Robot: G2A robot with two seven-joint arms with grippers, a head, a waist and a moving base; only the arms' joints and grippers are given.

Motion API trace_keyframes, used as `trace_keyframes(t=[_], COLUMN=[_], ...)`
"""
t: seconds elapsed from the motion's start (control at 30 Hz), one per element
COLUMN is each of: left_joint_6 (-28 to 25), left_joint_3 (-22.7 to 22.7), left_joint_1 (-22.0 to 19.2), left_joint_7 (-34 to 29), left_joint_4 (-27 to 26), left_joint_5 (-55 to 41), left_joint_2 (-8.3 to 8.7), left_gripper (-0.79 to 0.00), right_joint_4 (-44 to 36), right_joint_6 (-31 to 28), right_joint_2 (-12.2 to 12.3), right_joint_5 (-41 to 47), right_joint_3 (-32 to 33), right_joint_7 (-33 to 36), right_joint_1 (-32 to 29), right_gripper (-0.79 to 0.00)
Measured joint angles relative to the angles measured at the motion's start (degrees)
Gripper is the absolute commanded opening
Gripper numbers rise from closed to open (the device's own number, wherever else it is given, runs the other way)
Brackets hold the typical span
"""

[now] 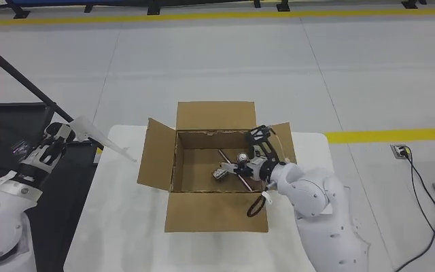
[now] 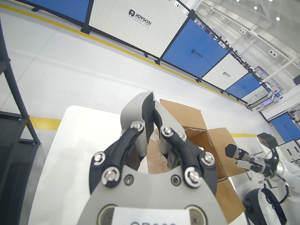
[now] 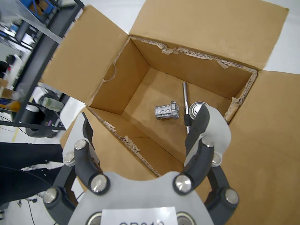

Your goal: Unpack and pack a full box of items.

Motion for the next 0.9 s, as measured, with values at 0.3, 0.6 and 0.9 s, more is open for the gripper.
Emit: trace_keyframes(t=[0.3,0.6,0.9], left_joint_6=[0.0,0.0,0.0], left_joint_3=[0.0,0.0,0.0], left_joint_1=[0.0,0.0,0.0], left_joint_7=[0.0,0.0,0.0], left_joint_4=[0.0,0.0,0.0], left_joint_5=[0.0,0.0,0.0], left_joint_2=[0.0,0.0,0.0], left_gripper=[-0.785,-0.785,-0.785], right_joint_4=[13.0,13.4,27.5], right_joint_6=[3.5,1.9,-8.7], right_joint_2=[-0.6,-0.4,-0.7], right_joint_5=[-0.6,-2.9,-12.1], right_joint_3=[-3.7,-5.3,-12.9], right_joint_7=[1.1,1.6,6.5], right_joint_1=[10.3,10.1,20.6], right_gripper=[0.0,0.0,0.0])
